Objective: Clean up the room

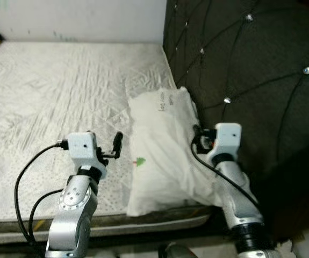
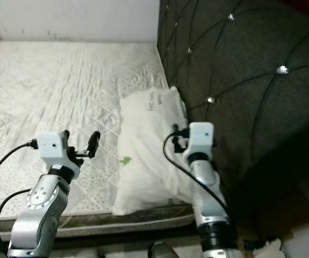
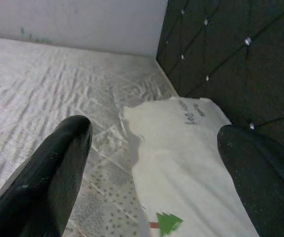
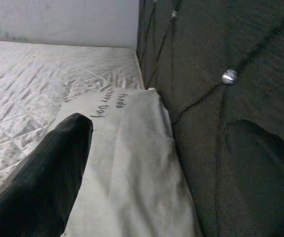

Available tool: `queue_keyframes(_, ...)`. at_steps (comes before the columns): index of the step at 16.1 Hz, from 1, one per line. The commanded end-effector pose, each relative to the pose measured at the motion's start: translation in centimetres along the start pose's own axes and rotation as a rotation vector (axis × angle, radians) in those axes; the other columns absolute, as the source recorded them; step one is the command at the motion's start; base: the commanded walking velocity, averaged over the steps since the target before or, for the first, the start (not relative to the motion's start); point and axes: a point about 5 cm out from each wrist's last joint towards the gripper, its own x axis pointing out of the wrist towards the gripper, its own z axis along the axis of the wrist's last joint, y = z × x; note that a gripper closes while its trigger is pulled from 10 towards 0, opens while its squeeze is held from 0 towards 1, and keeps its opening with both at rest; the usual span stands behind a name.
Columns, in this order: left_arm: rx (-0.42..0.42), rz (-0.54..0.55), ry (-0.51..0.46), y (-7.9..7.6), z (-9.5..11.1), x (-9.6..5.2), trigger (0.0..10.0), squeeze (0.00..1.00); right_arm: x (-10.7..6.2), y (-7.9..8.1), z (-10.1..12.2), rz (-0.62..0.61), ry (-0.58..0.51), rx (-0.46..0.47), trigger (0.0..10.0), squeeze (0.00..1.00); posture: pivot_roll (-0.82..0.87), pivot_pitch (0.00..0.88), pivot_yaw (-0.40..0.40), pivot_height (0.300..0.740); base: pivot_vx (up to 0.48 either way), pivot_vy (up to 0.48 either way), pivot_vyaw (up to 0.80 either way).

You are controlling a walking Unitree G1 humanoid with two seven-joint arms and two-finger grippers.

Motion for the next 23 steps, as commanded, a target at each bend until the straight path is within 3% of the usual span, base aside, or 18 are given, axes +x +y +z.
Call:
queue_keyframes(1, 0.004, 0.016, -0.003, 0.44, 0.29, -0.11, 10.0, 0.00, -0.03, 0.74, 0.66, 0.021, -0.017, 0.007, 10.0, 0.00, 0.09, 0.000, -0.039, 0.740, 0.000, 0.405, 0.00)
queue_keyframes(23, 0.010, 0.040, -0.004, 0.64, 0.40, 0.42, 10.0, 0.00, 0.54, 1.48, 0.50, 0.084, 0.022, 0.002, 10.0, 0.00, 0.10, 0.000, -0.050, 0.740, 0.000, 0.437, 0.00)
